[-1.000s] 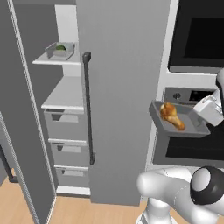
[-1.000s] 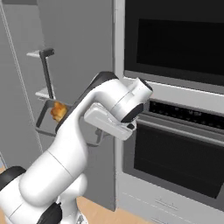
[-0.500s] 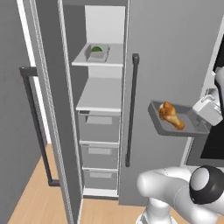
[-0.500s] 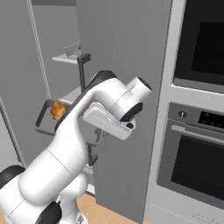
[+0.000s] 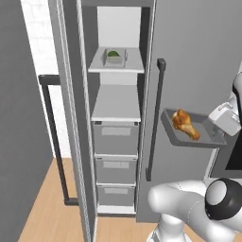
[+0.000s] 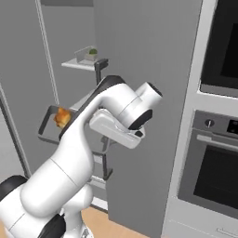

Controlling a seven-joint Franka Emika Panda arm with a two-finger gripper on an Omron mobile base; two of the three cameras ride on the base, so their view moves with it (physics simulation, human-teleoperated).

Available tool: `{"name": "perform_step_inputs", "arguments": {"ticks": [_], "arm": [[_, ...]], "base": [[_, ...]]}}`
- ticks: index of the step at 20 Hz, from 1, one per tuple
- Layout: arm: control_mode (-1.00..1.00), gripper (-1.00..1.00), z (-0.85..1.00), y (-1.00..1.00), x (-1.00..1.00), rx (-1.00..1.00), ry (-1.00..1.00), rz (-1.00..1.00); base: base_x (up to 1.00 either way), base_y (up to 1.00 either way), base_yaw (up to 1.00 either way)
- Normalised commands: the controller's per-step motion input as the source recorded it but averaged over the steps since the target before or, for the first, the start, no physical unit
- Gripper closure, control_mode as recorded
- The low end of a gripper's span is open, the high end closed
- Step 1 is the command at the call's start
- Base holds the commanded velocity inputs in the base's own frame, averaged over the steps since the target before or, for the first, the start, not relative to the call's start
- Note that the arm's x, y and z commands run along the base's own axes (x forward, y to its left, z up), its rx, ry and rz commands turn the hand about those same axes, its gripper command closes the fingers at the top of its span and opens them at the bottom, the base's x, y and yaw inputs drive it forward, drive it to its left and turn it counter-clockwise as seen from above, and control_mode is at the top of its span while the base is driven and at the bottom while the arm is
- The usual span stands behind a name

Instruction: Take the meat container that has the chicken drumstick and place it on the second highest rack of the freezer. Then take the vegetable container that has the potato and avocado and place it on the highest rack of the freezer.

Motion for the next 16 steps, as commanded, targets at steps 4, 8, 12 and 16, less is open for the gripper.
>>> {"name": "perform_step_inputs", "arguments": {"ticks": [4,8,12,16], "arm": [[1.0,1.0,0.0,0.0,0.0,0.0,0.0,0.0],[1.0,1.0,0.0,0.0,0.0,0.0,0.0,0.0],[1.0,1.0,0.0,0.0,0.0,0.0,0.0,0.0],[1.0,1.0,0.0,0.0,0.0,0.0,0.0,0.0]], "base": [[0.33,0.6,-0.12],[0.3,0.42,-0.09],[0.42,0.16,-0.05],[0.25,0.06,-0.08]]}}
